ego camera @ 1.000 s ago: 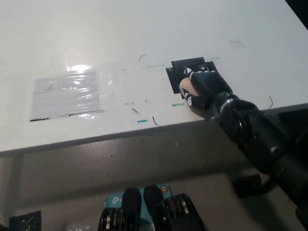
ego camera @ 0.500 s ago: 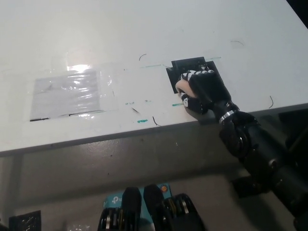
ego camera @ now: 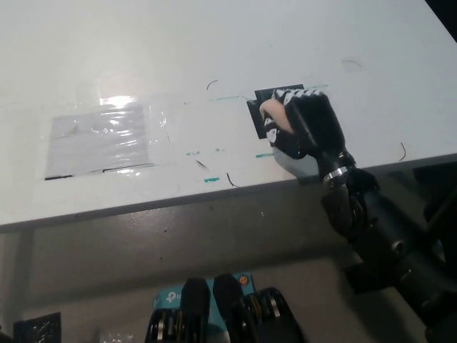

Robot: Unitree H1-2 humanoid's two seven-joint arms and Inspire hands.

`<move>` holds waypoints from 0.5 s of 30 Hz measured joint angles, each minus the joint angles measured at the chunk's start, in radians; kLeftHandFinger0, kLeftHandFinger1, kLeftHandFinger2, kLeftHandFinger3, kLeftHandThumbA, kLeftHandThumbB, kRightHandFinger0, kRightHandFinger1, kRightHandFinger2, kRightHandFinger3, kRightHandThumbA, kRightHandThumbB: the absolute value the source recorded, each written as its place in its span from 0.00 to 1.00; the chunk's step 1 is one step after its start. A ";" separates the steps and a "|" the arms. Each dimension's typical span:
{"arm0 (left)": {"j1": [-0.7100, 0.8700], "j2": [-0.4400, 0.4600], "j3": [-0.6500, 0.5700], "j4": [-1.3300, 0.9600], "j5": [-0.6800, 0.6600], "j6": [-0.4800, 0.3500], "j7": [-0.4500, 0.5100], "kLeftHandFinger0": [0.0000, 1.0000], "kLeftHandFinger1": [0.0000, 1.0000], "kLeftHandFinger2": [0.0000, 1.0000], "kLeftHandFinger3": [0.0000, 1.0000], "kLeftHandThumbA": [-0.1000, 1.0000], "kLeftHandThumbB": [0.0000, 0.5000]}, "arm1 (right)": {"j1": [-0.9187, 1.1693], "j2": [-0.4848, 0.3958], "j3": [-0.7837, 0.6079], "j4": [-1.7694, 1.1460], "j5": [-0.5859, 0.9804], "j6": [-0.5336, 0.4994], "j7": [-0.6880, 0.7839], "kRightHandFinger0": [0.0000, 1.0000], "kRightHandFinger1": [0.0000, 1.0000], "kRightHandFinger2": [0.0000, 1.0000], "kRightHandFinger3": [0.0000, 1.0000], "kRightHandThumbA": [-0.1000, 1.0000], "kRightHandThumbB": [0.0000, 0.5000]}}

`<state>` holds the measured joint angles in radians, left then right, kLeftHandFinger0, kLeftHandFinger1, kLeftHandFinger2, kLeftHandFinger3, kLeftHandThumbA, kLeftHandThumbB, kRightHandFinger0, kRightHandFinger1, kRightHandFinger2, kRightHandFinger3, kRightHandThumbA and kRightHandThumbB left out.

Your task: The robot uses its right hand to grab and squeeze a pink dumpling toy kept on the black mask on the desk

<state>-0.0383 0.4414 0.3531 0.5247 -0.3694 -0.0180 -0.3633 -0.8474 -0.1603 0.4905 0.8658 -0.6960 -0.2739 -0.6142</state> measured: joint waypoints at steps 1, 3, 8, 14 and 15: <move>0.000 0.000 0.000 0.000 0.000 0.000 0.000 0.00 0.00 0.00 0.00 0.92 1.00 | 0.000 0.002 -0.017 -0.002 0.001 -0.008 -0.014 0.00 0.00 0.33 0.27 0.00 0.39; 0.001 0.000 0.000 0.000 0.000 0.000 0.000 0.00 0.00 0.00 0.00 0.92 1.00 | 0.000 0.006 -0.057 -0.018 0.005 -0.026 -0.048 0.00 0.00 0.33 0.29 0.00 0.37; 0.000 0.000 0.000 0.001 -0.002 -0.008 -0.002 0.00 0.00 0.00 0.00 0.93 1.00 | -0.001 0.011 -0.123 -0.067 0.011 -0.069 -0.098 0.00 0.02 0.39 0.33 0.00 0.45; -0.001 0.000 0.000 0.003 -0.006 -0.016 -0.011 0.00 0.00 0.00 0.00 0.93 1.00 | 0.000 0.012 -0.159 -0.094 0.010 -0.103 -0.139 0.00 0.00 0.38 0.31 0.00 0.54; -0.001 0.000 0.001 0.003 -0.006 -0.016 -0.011 0.00 0.00 0.00 0.00 0.93 1.00 | 0.001 0.012 -0.160 -0.095 0.010 -0.105 -0.141 0.00 0.00 0.38 0.30 0.00 0.54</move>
<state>-0.0393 0.4415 0.3536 0.5274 -0.3755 -0.0344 -0.3743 -0.8466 -0.1480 0.3305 0.7712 -0.6860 -0.3789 -0.7552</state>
